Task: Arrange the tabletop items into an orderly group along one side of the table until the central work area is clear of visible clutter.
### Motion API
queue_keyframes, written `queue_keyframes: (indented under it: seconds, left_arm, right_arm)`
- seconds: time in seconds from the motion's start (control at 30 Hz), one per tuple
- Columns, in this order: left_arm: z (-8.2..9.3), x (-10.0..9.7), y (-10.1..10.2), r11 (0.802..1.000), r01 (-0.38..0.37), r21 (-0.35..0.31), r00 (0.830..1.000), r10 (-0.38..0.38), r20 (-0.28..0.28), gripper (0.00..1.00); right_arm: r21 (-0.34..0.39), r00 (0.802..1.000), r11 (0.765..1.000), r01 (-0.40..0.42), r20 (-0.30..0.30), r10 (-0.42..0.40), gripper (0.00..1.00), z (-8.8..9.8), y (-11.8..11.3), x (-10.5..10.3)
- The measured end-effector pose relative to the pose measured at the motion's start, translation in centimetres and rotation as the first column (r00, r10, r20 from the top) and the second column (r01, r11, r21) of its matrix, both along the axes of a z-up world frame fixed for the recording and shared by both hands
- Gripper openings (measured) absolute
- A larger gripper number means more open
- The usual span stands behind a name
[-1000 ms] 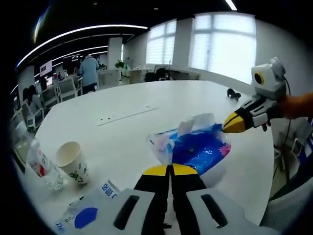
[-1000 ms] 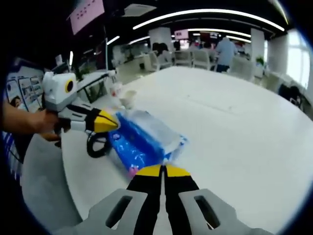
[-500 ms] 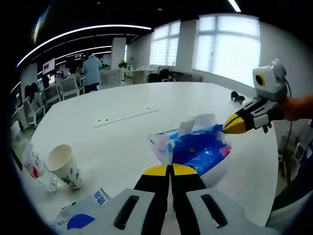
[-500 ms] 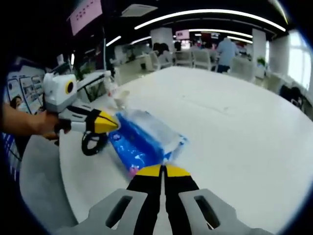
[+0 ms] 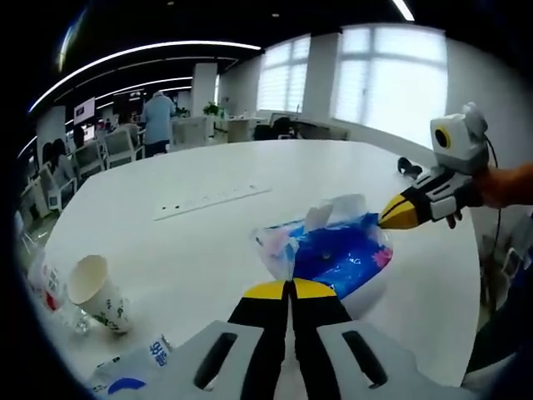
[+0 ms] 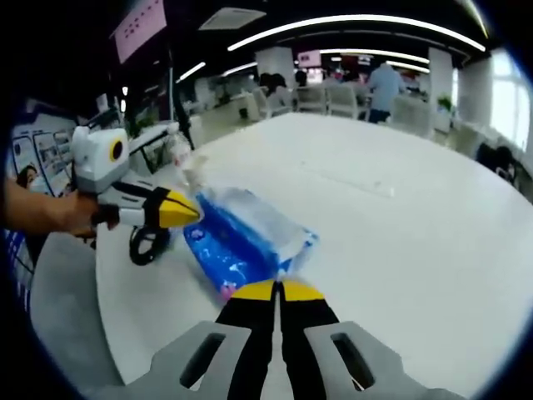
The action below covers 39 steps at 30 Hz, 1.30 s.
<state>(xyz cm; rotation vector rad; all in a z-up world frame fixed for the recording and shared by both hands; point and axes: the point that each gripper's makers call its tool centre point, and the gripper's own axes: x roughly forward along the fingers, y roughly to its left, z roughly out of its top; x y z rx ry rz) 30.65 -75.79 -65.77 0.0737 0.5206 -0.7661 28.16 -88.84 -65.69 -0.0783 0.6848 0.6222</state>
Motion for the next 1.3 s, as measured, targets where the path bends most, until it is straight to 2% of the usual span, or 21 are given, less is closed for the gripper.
queue_keyframes:
  seconds: [0.4,0.63,1.3]
  left_arm:
    - [-1.3,1.1,-1.5,1.0,-0.019,-0.015,1.0,0.018,-0.008,0.0]
    - [-2.5,1.8,-2.3,0.999,-0.029,-0.022,0.999,0.028,-0.024,0.0]
    - [-5.0,3.7,-3.9,1.0,-0.021,0.009,0.998,0.022,-0.052,0.0]
  right_arm:
    - [0.003,1.0,1.0,0.006,-0.007,-0.006,0.0,-1.1,-1.7,1.0]
    - [-0.019,1.0,1.0,-0.001,0.002,0.001,0.0,-1.9,-2.4,1.9]
    - [-0.043,1.0,0.999,0.019,-0.008,-0.019,0.0,-4.5,-3.8,4.1]
